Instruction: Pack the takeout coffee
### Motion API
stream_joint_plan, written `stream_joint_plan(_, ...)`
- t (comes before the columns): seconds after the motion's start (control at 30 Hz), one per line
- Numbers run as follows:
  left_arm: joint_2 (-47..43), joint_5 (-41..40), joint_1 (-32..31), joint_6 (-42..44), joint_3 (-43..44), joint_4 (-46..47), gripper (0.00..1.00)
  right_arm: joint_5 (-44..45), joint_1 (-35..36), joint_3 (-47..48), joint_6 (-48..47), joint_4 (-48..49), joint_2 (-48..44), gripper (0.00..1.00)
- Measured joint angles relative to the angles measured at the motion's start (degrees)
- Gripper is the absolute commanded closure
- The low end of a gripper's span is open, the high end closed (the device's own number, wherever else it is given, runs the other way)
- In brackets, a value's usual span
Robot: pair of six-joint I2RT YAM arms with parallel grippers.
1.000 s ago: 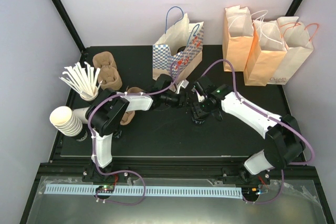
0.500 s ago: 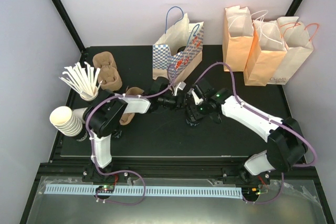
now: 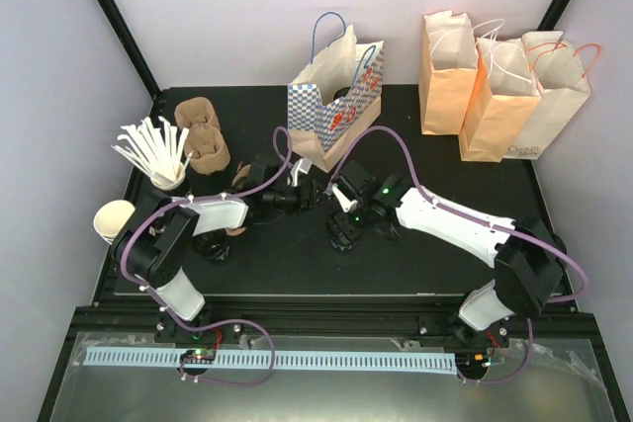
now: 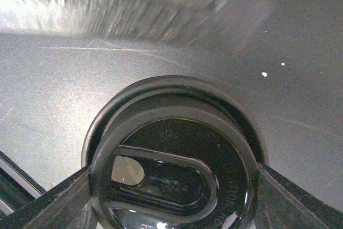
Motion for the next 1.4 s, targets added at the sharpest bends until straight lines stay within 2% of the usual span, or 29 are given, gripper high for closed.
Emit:
stream_joint_plan(0.17, -0.3, 0.3, 0.5, 0.7, -4.3, -0.6, 0.49, 1.7, 1.1, 1.2, 0.2, -1.1, 1.0, 0.35)
stream_joint_plan(0.4, -1.8, 2.1, 0.9, 0.7, -7.3, 1.3, 0.54, 2.8, 1.8, 1.3, 0.4, -1.2, 1.1, 0.35)
stream_joint_plan(0.6, -1.0, 4.7, 0.9, 0.7, -8.0, 3.9, 0.52, 3.0, 1.9, 1.5, 0.4, -1.4, 1.4, 0.35)
stream_joint_plan(0.87, -0.9, 6.5, 0.9, 1.1, -8.8, 5.2, 0.69, 3.5, 2.3, 2.2, 0.4, -1.9, 1.9, 0.35)
stream_joint_plan(1.07, -0.9, 7.3, 0.7, 2.4, -8.8, 5.2, 0.71, 3.8, 2.6, 2.3, 0.4, -2.0, 2.1, 0.35)
stream_joint_plan(1.4, -0.2, 7.6, 0.5, 8.6, -4.8, -2.5, 0.76, 4.0, 2.6, 2.6, 0.9, -2.4, 2.7, 0.36)
